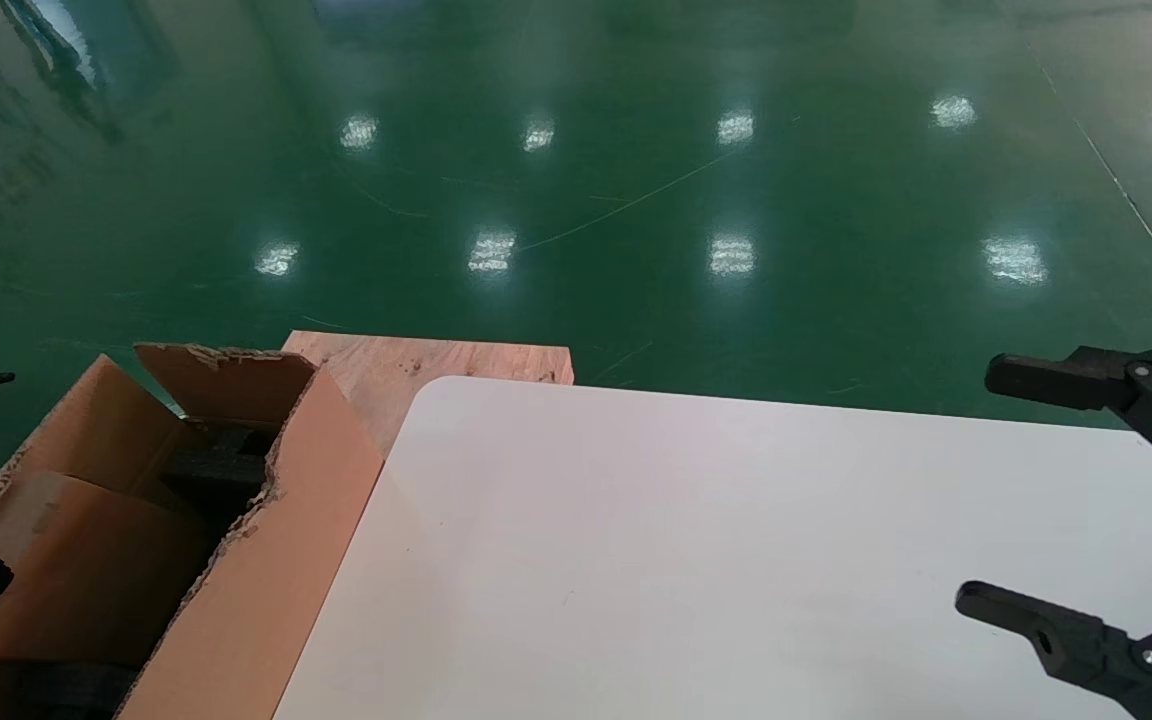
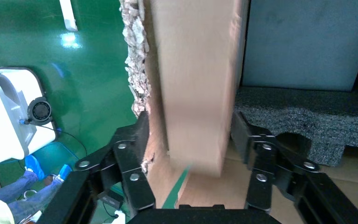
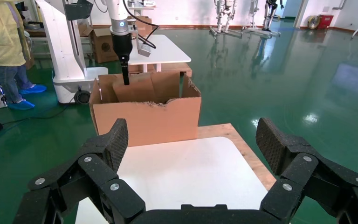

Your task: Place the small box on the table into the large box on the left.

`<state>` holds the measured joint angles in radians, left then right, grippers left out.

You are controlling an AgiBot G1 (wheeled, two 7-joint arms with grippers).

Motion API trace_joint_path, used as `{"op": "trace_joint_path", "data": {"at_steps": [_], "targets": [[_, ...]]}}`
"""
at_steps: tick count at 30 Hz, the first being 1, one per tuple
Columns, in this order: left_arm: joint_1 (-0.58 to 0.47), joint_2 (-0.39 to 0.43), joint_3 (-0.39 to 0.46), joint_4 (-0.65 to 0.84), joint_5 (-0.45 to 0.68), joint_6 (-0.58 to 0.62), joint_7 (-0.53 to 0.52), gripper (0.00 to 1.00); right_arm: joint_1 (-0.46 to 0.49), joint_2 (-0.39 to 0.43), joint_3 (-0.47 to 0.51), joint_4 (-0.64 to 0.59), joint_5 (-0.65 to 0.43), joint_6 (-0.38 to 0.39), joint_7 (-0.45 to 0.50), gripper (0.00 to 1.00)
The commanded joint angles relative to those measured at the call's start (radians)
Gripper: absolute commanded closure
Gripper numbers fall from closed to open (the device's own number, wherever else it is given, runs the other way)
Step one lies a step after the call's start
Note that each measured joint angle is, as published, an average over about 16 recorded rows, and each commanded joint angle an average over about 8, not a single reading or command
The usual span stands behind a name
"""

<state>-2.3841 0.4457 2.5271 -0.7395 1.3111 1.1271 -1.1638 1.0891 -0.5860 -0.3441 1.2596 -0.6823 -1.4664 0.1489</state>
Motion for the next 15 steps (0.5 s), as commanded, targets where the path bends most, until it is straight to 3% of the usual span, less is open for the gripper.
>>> {"op": "trace_joint_path", "data": {"at_steps": [1, 15], "targets": [[0.0, 0.0, 0.0, 0.0, 0.0, 0.0, 0.0, 0.0, 0.0, 0.0, 0.0, 0.0, 0.0, 0.0, 0.0, 0.0], [-0.038, 0.061, -0.05, -0.081, -0.03, -0.034, 0.044, 0.0, 0.0, 0.0, 0.0, 0.0, 0.0, 0.0, 0.0, 0.0]]}}
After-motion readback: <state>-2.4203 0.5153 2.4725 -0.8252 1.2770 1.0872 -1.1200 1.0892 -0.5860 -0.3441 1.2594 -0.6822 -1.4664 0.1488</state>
